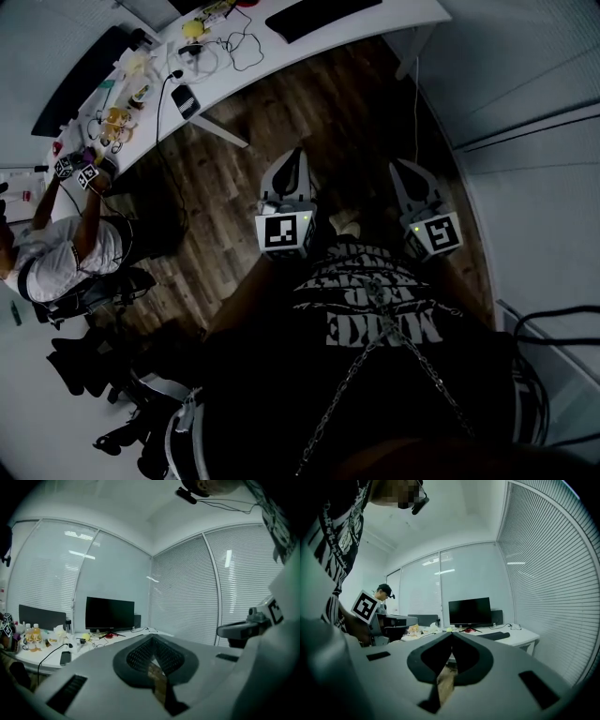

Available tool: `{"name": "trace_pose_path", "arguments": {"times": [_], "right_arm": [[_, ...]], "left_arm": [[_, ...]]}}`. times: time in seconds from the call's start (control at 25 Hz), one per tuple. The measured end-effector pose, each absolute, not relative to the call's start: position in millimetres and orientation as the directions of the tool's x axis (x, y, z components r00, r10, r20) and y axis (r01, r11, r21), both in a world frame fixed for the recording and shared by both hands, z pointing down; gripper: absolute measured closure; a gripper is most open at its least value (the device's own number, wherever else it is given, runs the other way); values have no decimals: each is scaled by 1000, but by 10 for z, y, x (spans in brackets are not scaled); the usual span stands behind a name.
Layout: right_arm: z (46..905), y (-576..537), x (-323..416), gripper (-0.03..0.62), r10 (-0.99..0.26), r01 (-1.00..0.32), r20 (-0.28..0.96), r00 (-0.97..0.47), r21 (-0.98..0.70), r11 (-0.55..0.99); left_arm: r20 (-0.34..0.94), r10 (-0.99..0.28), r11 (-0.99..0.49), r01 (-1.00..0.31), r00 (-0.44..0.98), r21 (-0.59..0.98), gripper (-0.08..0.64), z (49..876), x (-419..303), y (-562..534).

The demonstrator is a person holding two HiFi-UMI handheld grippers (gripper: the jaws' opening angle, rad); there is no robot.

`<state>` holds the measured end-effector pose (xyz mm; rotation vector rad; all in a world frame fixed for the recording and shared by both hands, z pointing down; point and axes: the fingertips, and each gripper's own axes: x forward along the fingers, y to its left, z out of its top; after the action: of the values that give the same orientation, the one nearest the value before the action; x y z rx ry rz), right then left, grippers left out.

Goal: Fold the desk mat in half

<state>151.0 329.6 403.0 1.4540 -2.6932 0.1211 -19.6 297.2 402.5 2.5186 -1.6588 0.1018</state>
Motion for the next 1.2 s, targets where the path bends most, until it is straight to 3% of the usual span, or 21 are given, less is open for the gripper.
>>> {"name": "trace_pose_path", "arguments": {"times": [0.32,0.6,1.2], "right_arm": [[4078,2989,1365,592,-833,-837,94,-545,-10,547],[4062,1540,791,592,-812,-820,132,-568,-5,572],[3975,776,241,592,-831,-835,148,-536,48,548]], "left_arm": [[83,-885,-455,-889,458,48,559,4058,-91,2602],[44,-879,-472,-879,475,73,560,4043,-547,1180],[65,-879,-463,-878,472,121,560,4080,-1206,347]]}}
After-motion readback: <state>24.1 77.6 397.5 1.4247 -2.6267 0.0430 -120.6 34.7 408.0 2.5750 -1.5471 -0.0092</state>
